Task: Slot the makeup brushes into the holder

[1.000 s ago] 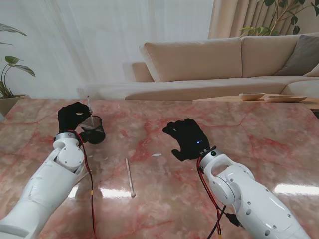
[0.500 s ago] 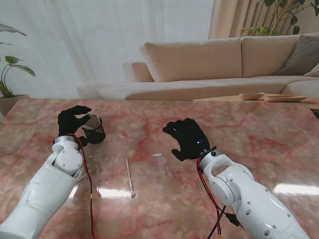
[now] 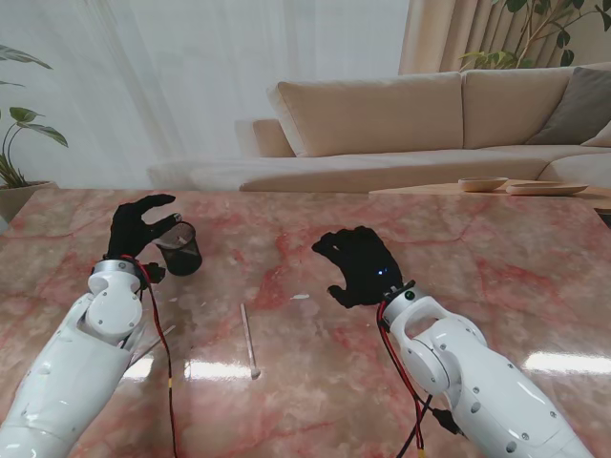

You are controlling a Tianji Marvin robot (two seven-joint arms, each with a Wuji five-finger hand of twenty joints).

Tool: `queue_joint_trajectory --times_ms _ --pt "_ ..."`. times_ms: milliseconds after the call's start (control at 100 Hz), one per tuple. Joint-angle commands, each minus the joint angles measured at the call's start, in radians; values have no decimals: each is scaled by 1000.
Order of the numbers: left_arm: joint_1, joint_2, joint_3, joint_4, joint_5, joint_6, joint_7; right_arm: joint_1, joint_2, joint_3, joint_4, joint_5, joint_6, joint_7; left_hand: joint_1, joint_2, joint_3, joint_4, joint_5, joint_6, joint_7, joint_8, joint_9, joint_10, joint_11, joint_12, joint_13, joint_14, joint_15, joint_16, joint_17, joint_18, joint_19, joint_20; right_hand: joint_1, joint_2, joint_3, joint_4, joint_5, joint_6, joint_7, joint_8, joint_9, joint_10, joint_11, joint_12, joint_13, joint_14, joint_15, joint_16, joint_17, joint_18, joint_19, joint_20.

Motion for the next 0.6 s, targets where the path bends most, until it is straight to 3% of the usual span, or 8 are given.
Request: queue_joint_trajectory --times_ms 0,250,380,510,590 --pt "25 17 -11 -44 9 4 -21 -8 -3 -2 1 5 9 6 -38 32 -54 23 -47 13 -43 -11 -60 -12 -24 -21 -56 -57 -48 -31 -12 -50 -54 13 -39 3 -21 19 13 2 6 4 12 6 -15 -16 27 10 -15 -26 4 -2 -26 10" --pt "155 61 -69 -272 46 17 -167 -32 -13 -12 -14 24 70 -19 -49 97 -178 44 -114 41 -111 -39 -164 -5 -55 -37 -117 -67 -94 -77 3 -67 -93 -25 -53 42 -203 13 57 -6 32 6 92 8 -18 -20 111 22 -29 -23 47 13 -3 20" --pt "227 78 -88 -366 46 6 -237 -51 -22 -38 -28 47 150 -31 -38 124 -226 58 -128 48 -133 -50 -199 -2 -60 -41 -129 -60 -101 -91 11 -71 13 32 -65 65 -344 37 114 -8 97 39 179 20 1 0 190 36 -19 -10 99 32 54 49" --pt "297 91 -101 -445 41 -9 -291 -64 -33 -68 -36 76 214 -54 -42 153 -272 65 -143 57 -151 -59 -223 0 -71 -48 -135 -57 -107 -103 20 -60 32 -22 -99 20 -374 56 178 -17 146 73 264 25 16 18 290 51 -14 -6 162 50 115 69" --pt "336 99 -110 -490 35 -19 -329 -71 -37 -87 -44 79 252 -62 -40 180 -314 73 -156 65 -168 -68 -244 3 -77 -52 -144 -56 -115 -113 21 -70 35 -74 -162 -40 -303 58 216 -23 167 98 323 29 19 31 355 68 -22 1 196 70 172 79"
